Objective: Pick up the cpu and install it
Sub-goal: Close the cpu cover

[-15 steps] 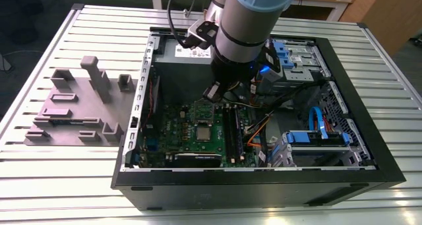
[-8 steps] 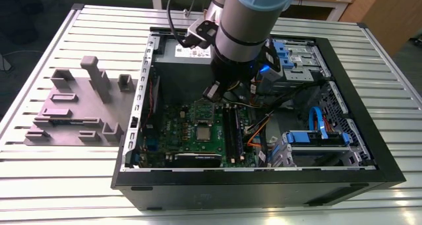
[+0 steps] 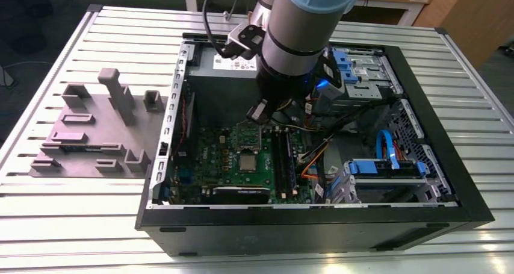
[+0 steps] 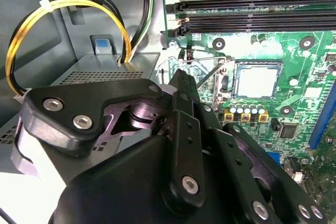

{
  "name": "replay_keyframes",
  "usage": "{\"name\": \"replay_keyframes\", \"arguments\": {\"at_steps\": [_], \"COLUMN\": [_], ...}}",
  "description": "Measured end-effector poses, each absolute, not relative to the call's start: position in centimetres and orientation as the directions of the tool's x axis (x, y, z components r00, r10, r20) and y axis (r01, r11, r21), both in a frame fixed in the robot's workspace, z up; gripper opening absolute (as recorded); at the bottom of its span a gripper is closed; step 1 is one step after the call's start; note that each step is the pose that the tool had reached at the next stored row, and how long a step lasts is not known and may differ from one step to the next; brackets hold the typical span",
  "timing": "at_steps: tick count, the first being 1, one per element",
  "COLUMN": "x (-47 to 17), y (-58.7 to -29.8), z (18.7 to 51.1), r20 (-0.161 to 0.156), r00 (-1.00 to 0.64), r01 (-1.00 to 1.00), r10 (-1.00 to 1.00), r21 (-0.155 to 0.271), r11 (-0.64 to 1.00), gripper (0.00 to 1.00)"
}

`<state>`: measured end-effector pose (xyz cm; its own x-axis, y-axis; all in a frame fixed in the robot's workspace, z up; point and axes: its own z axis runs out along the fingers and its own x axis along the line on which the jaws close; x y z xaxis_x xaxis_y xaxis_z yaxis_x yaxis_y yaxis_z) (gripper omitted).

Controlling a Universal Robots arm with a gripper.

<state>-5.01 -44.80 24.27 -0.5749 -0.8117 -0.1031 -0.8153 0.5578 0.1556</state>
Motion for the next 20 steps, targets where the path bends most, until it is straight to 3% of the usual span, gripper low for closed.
{"name": "replay_keyframes", "arguments": {"at_steps": [20], "x": [-5.1], "y": [-46.5], "z": [24.3], "r20": [-0.103], "r00": [-0.571], "r01": [-0.818], "r10": [-0.814], "r21": [0.156], "r11": [0.554], "gripper": [0.11]}}
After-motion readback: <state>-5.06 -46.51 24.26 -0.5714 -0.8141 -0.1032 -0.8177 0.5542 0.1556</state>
